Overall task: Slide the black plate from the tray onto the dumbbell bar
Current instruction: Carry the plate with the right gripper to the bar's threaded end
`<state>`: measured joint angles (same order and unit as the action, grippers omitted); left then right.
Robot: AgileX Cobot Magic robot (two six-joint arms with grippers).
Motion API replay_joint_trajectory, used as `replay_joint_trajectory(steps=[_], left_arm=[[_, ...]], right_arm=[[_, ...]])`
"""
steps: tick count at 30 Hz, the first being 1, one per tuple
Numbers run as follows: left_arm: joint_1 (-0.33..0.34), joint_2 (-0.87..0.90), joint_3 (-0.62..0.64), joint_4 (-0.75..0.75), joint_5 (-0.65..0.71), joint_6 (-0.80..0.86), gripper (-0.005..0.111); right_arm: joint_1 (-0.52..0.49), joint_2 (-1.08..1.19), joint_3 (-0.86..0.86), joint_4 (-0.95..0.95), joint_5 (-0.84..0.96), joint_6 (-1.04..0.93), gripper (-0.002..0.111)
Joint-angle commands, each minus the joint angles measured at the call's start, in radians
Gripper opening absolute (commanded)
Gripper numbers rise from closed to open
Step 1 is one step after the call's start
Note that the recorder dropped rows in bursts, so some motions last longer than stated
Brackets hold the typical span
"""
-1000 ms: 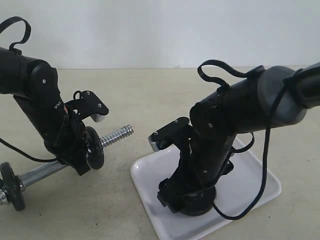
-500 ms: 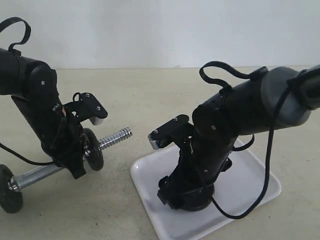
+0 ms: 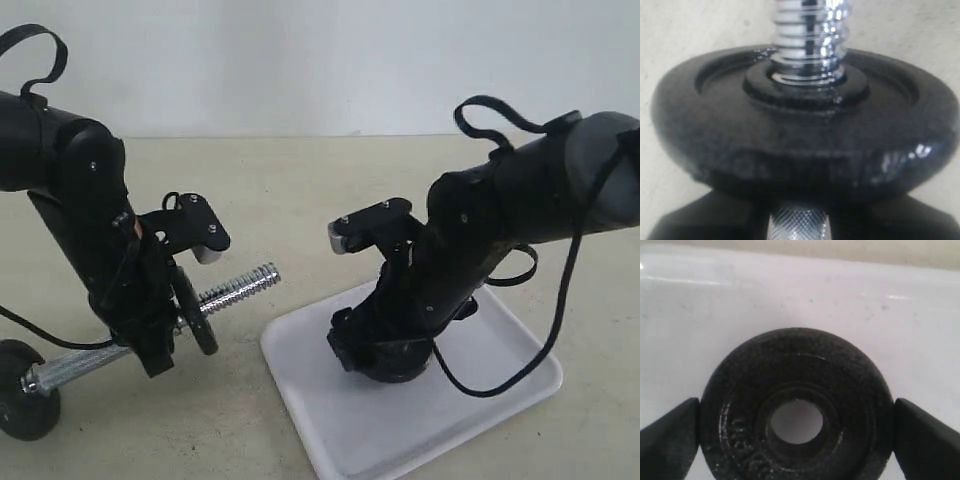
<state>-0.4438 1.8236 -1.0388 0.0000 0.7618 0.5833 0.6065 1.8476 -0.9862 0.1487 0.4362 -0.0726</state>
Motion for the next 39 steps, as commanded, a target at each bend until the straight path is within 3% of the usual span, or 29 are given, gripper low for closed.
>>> replay_joint_trajectory(steps=[1,7,11,15,21,33,39], left_arm=[[-0.019,-0.04,-0.014,-0.009,0.011,0.002,0.004],[-0.027,-0.067,-0.014,-0.024,0.033,0.002,0.004],[-0.068,-0.116,-0.014,-0.029,0.036,0.002,0.004],[-0.112,-0.167,-0.014,-0.029,0.052,0.002,0.004],[-0.115,-0.2,-0.012,-0.034,0.056,0.002,0.004],[-0.115,-0.217,-0.012,-0.072,0.058,0.002,0.004],[-0.115,-0.264,-0.012,-0.148,0.048,0.068,0.004]], right_arm=[[-0.026,-0.099,-0.003,0.2,-0.05,-0.181,0.0],[-0.05,-0.228,-0.003,0.399,-0.043,-0.354,0.0],[-0.05,-0.277,-0.003,0.455,-0.048,-0.368,0.0],[-0.05,-0.282,-0.003,0.679,-0.04,-0.554,0.0],[-0.067,-0.305,-0.003,0.843,-0.007,-0.697,0.0],[-0.282,-0.34,0.037,1.35,0.405,-1.15,0.0],[-0.31,-0.338,0.081,1.382,0.432,-1.237,0.0]])
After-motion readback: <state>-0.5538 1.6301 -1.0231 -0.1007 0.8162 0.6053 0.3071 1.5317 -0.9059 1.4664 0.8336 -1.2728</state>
